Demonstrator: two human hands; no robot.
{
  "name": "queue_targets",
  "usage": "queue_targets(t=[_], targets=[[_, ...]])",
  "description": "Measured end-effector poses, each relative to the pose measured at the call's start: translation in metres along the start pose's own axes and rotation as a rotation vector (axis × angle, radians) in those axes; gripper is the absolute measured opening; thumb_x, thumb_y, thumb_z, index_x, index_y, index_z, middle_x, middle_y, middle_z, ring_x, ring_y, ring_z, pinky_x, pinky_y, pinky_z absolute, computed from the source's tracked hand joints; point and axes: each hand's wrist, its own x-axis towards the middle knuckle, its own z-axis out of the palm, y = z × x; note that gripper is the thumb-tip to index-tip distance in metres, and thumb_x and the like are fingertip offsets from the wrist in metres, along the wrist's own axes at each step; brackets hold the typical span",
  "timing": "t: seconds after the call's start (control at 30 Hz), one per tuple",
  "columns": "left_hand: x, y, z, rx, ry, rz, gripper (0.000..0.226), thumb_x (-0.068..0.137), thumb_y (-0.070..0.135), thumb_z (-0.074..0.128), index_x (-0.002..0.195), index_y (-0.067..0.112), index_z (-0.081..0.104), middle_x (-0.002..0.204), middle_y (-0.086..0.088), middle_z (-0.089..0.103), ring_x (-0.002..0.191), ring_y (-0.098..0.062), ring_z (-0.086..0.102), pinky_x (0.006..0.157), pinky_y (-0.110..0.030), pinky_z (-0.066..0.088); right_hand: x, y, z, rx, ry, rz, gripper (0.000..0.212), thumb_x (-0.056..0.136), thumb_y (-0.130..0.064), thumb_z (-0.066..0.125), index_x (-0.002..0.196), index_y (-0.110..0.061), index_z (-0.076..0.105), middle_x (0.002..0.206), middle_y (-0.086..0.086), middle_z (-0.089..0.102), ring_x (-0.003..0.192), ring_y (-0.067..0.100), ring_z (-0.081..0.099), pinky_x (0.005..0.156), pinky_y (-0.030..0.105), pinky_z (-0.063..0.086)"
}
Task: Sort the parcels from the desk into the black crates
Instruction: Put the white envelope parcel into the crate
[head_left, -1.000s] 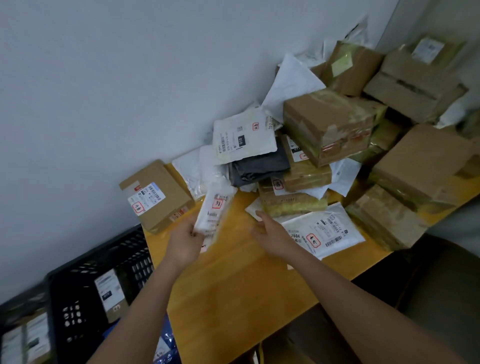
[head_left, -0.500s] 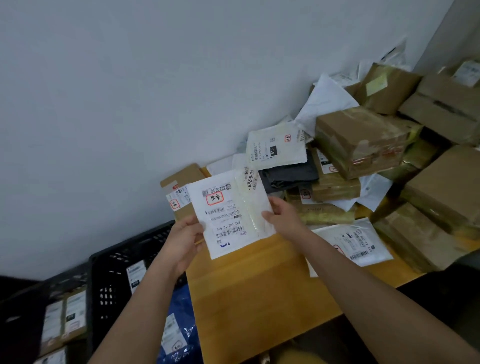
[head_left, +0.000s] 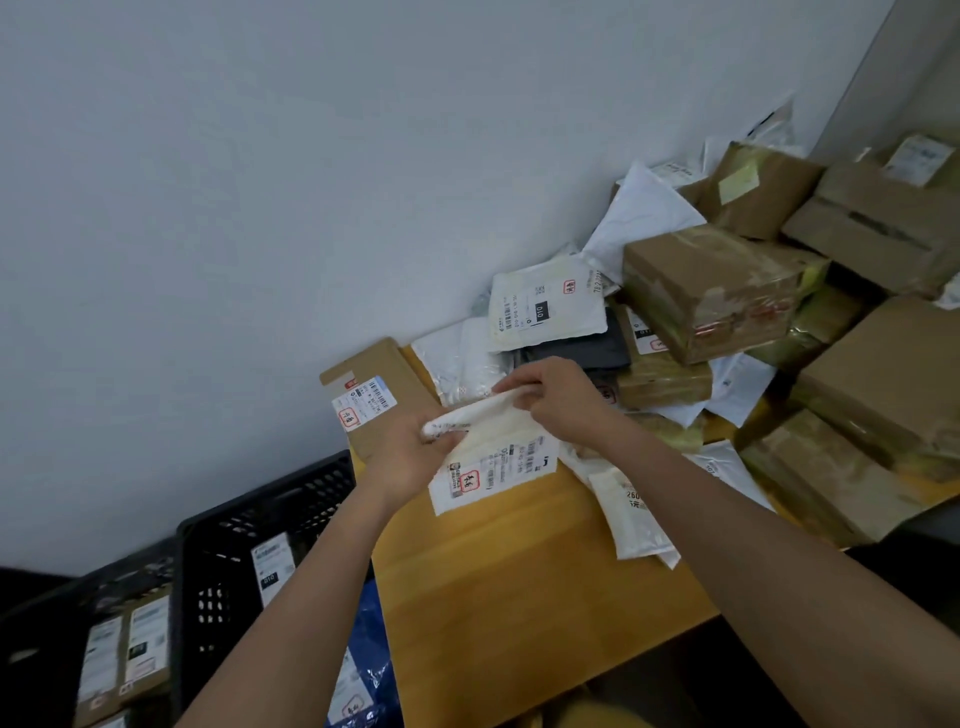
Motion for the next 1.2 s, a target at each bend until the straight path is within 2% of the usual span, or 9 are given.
queue_targets(t=[0.07,0.13,0.2,0.27,0.37,0.6,0.83,1.07,1.2], targets=[[0.003,-0.003,0.003,-0.163,0.107,-0.062,0.020,0.097,0.019,0.061,0.108,0.004,0.069,0.088,-0.011,0.073,0.069,-0.014,0.067,0.059,-0.023,0.053,0.002,0.009,-0.002,0.018,0.171,-0.014,0.049,0.092,-0.008,0.062,0.137,-0.023,0.054,0.127,-0.001,0.056,0.125,0.024,0.047,0.090,0.017,0.045],[0.004,-0.005,0.004,-0.441,0.177,-0.160,0.020,0.100,0.023,0.056,0.110,0.010,0.067,0.093,-0.005,0.073,0.076,-0.013,0.069,0.062,-0.022,0.055,0.002,0.021,-0.004,0.043,0.299,0.126,0.071,0.091,-0.023,0.068,0.151,-0.023,0.031,0.146,0.005,0.038,0.138,0.028,0.027,0.109,0.037,0.033],[0.004,-0.007,0.005,-0.716,0.170,-0.266,0.020,0.103,0.027,0.049,0.111,0.017,0.064,0.103,-0.005,0.072,0.092,-0.019,0.069,0.078,-0.033,0.057,-0.001,0.032,-0.001,0.168,0.240,0.319,0.083,0.090,-0.035,0.070,0.155,-0.023,0.020,0.155,0.007,0.028,0.142,0.029,0.027,0.114,0.049,0.033],[0.006,-0.008,0.008,-0.912,0.152,-0.331,0.020,0.104,0.027,0.046,0.114,0.020,0.062,0.110,-0.004,0.071,0.100,-0.022,0.067,0.087,-0.040,0.055,-0.009,0.037,0.006,0.263,0.085,0.419,0.075,0.093,-0.041,0.064,0.154,-0.020,0.027,0.151,0.005,0.040,0.134,0.027,0.044,0.106,0.049,0.044],[0.007,-0.010,0.017,-1.051,0.146,-0.402,0.021,0.105,0.027,0.043,0.116,0.019,0.059,0.108,-0.003,0.069,0.094,-0.020,0.067,0.077,-0.038,0.053,-0.016,0.039,0.016,0.492,-0.072,0.446,0.041,0.100,-0.027,0.056,0.140,-0.017,0.049,0.129,0.003,0.062,0.112,0.021,0.062,0.094,0.042,0.055],[0.003,-0.024,0.015,-0.874,0.144,-0.400,0.024,0.104,0.008,0.043,0.115,0.010,0.064,0.106,-0.006,0.071,0.095,-0.019,0.066,0.080,-0.033,0.052,-0.015,0.040,0.021,0.484,0.101,0.348,0.033,0.102,-0.007,0.047,0.129,-0.023,0.056,0.117,-0.002,0.063,0.091,0.010,0.059,0.066,0.023,0.051],[-0.003,-0.049,0.013,-0.800,0.281,-0.431,0.028,0.099,0.000,0.049,0.121,0.006,0.065,0.113,-0.009,0.072,0.097,-0.019,0.067,0.077,-0.031,0.053,-0.008,0.039,0.028,0.399,0.032,0.282,0.042,0.102,0.001,0.041,0.132,-0.024,0.056,0.104,-0.015,0.063,0.083,0.001,0.059,0.054,0.011,0.045],[-0.022,-0.078,0.009,-0.827,0.447,-0.554,0.013,0.098,0.001,0.053,0.099,0.011,0.061,0.104,-0.012,0.071,0.092,-0.022,0.067,0.080,-0.035,0.055,-0.004,0.041,0.061,0.342,-0.108,0.264,0.044,0.101,0.003,0.041,0.116,-0.035,0.056,0.106,-0.014,0.066,0.085,-0.002,0.060,0.057,0.012,0.045],[-0.041,-0.100,-0.001,-0.855,0.554,-0.611,0.019,0.097,-0.001,0.053,0.086,0.014,0.053,0.102,-0.013,0.068,0.087,-0.022,0.065,0.070,-0.032,0.053,-0.005,0.035,0.090,0.293,-0.196,0.282,0.042,0.101,0.000,0.043,0.129,-0.028,0.056,0.114,-0.005,0.065,0.087,0.001,0.059,0.060,0.014,0.044]])
